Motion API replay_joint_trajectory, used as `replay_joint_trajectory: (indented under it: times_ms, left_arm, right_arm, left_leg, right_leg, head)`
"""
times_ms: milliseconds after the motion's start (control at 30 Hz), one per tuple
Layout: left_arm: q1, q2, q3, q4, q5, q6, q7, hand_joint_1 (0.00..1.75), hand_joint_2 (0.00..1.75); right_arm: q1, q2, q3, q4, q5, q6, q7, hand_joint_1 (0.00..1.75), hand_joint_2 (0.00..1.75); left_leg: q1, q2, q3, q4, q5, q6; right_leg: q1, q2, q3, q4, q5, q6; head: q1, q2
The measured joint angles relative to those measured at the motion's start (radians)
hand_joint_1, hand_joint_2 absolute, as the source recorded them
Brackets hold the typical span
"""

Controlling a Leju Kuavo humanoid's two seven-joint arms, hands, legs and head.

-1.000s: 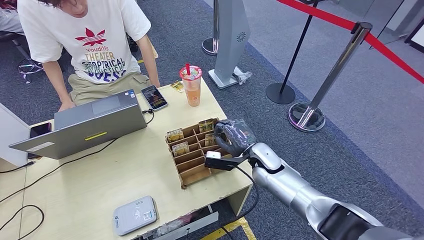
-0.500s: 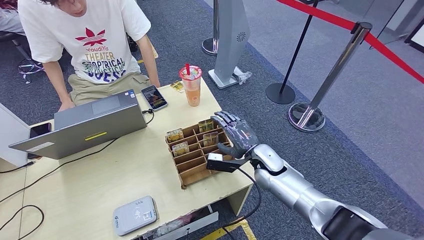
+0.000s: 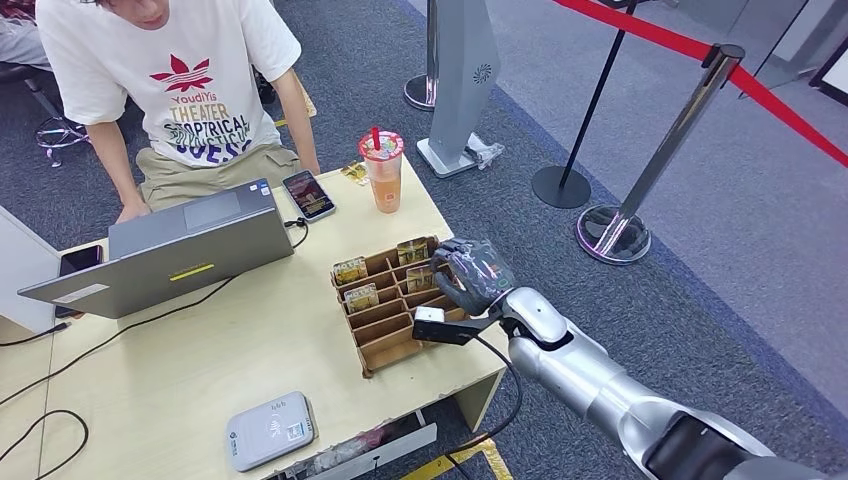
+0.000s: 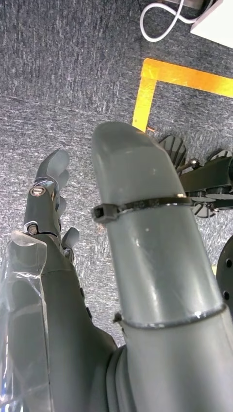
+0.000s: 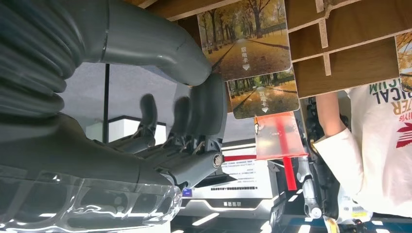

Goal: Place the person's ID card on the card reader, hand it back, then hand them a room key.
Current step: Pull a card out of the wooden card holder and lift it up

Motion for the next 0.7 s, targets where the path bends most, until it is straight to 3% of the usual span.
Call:
replay_joint_trajectory:
  times_ms: [533,700]
  left_arm:
    - [0.000,0.000,0.002,0.002,-0.003,0.001,0.000,0.00,0.00]
    - [0.000,0.000,0.002,0.002,-0.003,0.001,0.000,0.00,0.00]
  right_arm:
    - [-0.014,0.000,0.000,0.000,0.000,0.004,0.002,1.27,1.75]
    - [-0.018,0.000,0.000,0.000,0.002,0.005,0.001,1.11,1.75]
  left_leg:
    - [0.000,0.000,0.000,0.000,0.000,0.000]
    - [0.000,0.000,0.000,0.000,0.000,0.000]
  right_leg:
    - [0.000,0.000,0.000,0.000,0.000,0.000]
    - [0.000,0.000,0.000,0.000,0.000,0.000]
  head:
    - [0.000,0.000]
    - [0.000,0.000]
